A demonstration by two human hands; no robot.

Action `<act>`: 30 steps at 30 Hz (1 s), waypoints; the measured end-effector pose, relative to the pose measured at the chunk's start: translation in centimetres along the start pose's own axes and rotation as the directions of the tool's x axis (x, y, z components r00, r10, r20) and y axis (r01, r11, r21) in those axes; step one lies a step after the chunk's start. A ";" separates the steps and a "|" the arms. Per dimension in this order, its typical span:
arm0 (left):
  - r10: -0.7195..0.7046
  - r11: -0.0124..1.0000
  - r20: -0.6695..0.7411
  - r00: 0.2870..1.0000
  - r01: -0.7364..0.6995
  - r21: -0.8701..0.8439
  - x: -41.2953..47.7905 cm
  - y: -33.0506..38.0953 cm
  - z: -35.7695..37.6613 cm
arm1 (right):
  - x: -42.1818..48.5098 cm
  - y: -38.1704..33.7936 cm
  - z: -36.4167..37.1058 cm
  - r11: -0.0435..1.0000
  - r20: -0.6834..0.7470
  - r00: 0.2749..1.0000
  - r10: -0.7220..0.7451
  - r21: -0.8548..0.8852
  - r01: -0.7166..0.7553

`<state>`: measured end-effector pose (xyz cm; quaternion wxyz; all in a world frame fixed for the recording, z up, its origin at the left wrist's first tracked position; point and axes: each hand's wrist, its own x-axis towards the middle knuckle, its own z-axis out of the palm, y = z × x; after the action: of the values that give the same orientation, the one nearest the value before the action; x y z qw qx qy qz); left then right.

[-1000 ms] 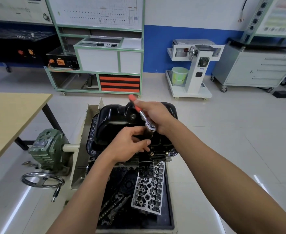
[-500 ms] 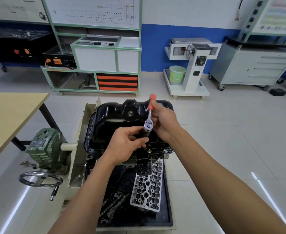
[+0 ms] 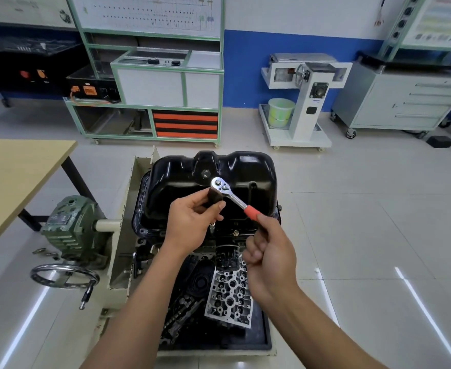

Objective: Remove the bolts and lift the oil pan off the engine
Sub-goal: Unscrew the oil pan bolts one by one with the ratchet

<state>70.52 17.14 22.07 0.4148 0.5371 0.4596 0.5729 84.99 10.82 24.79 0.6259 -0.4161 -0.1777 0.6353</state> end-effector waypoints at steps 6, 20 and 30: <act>-0.033 0.999 0.036 0.999 0.032 0.025 0.0 -0.1 -0.7 | 1.3 -1.4 0.3 0.999 -0.014 1.000 -0.020 -0.029 0.020; -0.168 0.976 0.276 0.946 0.121 0.181 0.2 0.7 -0.5 | 9.3 -5.1 10.0 0.626 0.270 0.939 0.214 -0.775 0.081; -0.142 0.980 0.200 0.969 0.109 0.169 -0.3 -0.1 0.2 | 8.9 -4.3 9.1 0.705 0.311 0.947 0.082 -0.690 0.166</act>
<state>70.71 16.90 21.91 0.4533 0.5956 0.4896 0.4474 82.15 22.52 30.67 0.3954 -0.5115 -0.5157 0.5622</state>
